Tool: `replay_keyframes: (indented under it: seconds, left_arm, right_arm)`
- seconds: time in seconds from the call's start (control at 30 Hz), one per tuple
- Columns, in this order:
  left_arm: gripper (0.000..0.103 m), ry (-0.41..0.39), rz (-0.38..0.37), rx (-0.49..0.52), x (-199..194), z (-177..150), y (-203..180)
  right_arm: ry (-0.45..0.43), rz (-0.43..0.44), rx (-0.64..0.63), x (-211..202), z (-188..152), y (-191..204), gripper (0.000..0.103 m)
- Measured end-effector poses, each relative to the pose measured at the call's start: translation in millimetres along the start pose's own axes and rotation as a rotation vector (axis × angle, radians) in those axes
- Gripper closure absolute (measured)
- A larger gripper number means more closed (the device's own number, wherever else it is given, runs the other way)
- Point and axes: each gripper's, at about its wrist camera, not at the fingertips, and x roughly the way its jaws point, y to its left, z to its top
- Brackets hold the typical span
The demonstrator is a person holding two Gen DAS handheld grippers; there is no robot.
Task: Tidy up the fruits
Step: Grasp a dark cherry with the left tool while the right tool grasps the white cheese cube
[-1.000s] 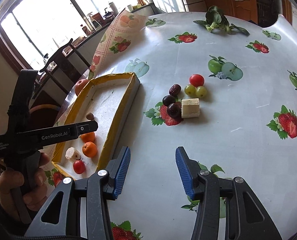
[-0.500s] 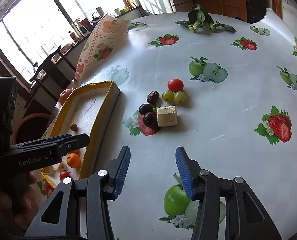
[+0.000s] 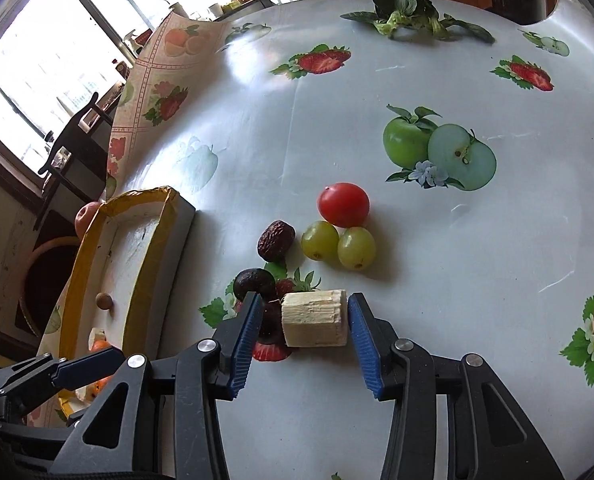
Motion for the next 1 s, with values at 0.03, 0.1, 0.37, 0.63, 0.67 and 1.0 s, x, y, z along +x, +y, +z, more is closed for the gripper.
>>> replay_keyframes:
  seconds: [0.03,0.1,0.37,0.63,0.67,1.0]
  left_arm:
    - [0.048,0.003,-0.004,0.000,3.3,2.1,-2.6]
    - [0.048,0.008,-0.009,0.001,10.6,6.1,-8.4]
    - [0.048,0.038,-0.018,-0.014,50.3,23.3,-34.9]
    - [0.079,0.015,0.048,0.056,63.6,25.0,-49.0]
    - [0.079,0.013,0.051,0.062,62.3,24.3,-49.1]
    - [0.079,-0.024,0.089,0.061,27.2,12.2,-31.9]
  right_arm:
    - [0.010,0.001,0.005,3.8,0.0,-2.9,0.068]
    - [0.001,0.023,0.008,1.6,-1.9,-8.4,0.069]
    - [-0.087,-0.005,0.138,-51.2,-25.9,-54.4,0.069]
    - [-0.094,-0.019,0.156,-73.5,-37.6,-66.6,0.069]
    - [-0.095,-0.019,0.153,-75.0,-38.6,-65.6,0.069]
    - [-0.100,0.005,0.083,-89.0,-44.3,-36.0,0.069]
